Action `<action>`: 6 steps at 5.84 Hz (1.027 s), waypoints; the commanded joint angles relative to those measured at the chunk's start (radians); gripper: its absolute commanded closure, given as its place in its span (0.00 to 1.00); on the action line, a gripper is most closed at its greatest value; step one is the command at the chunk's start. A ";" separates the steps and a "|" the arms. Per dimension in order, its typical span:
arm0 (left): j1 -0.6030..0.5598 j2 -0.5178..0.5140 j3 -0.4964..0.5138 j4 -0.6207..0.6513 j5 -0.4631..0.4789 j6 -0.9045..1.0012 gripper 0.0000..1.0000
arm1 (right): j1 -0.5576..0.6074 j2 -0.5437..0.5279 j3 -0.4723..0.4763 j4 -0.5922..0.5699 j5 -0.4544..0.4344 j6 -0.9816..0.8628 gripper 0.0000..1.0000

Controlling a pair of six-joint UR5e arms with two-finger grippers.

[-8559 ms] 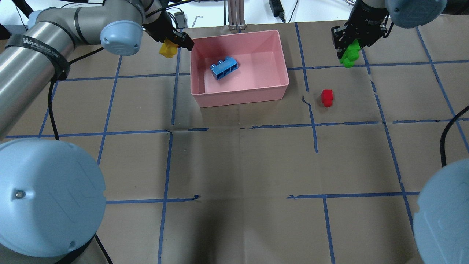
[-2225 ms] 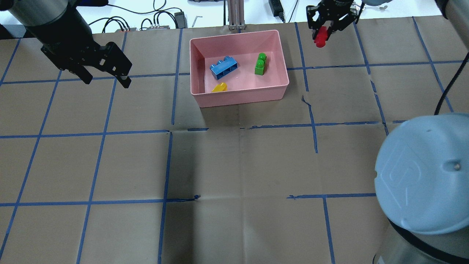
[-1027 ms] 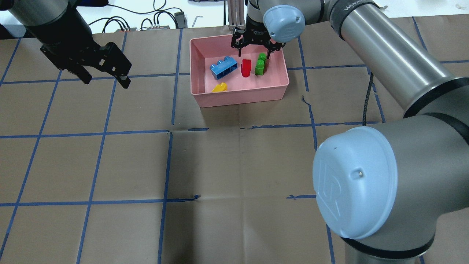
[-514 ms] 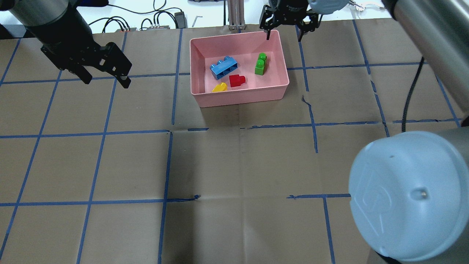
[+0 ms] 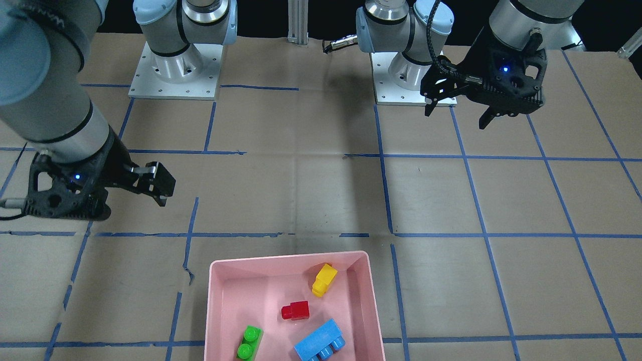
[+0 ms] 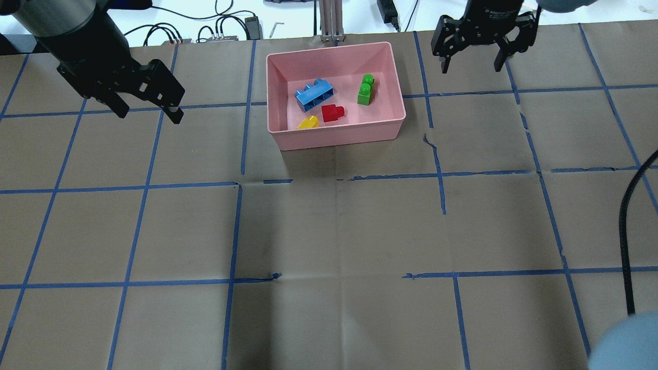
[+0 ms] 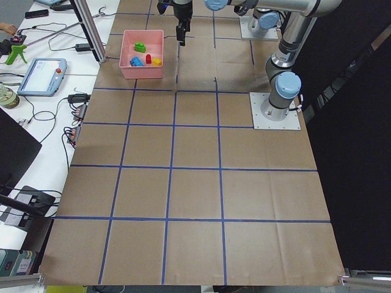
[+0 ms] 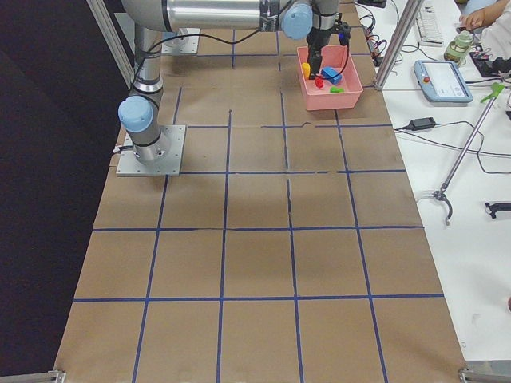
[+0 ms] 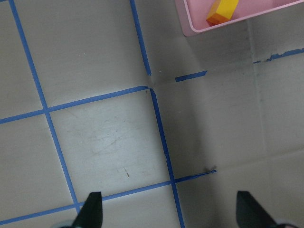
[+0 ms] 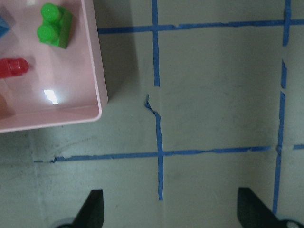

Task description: Put all blocks into box

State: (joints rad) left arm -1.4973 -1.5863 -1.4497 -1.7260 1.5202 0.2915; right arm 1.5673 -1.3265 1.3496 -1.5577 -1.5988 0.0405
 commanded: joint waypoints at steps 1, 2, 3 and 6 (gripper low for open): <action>0.000 0.000 0.000 0.000 0.000 0.000 0.00 | 0.009 -0.124 0.110 0.015 0.005 0.025 0.00; 0.000 0.000 0.000 -0.001 0.000 0.000 0.00 | 0.049 -0.120 0.114 0.010 -0.004 0.050 0.00; 0.000 0.000 0.000 0.000 0.000 0.000 0.00 | 0.056 -0.119 0.124 0.008 -0.006 0.039 0.00; 0.000 0.003 0.000 -0.006 0.003 0.000 0.00 | 0.051 -0.117 0.129 0.002 -0.010 0.036 0.00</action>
State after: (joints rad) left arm -1.4972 -1.5841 -1.4496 -1.7297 1.5231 0.2915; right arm 1.6203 -1.4435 1.4782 -1.5537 -1.6079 0.0769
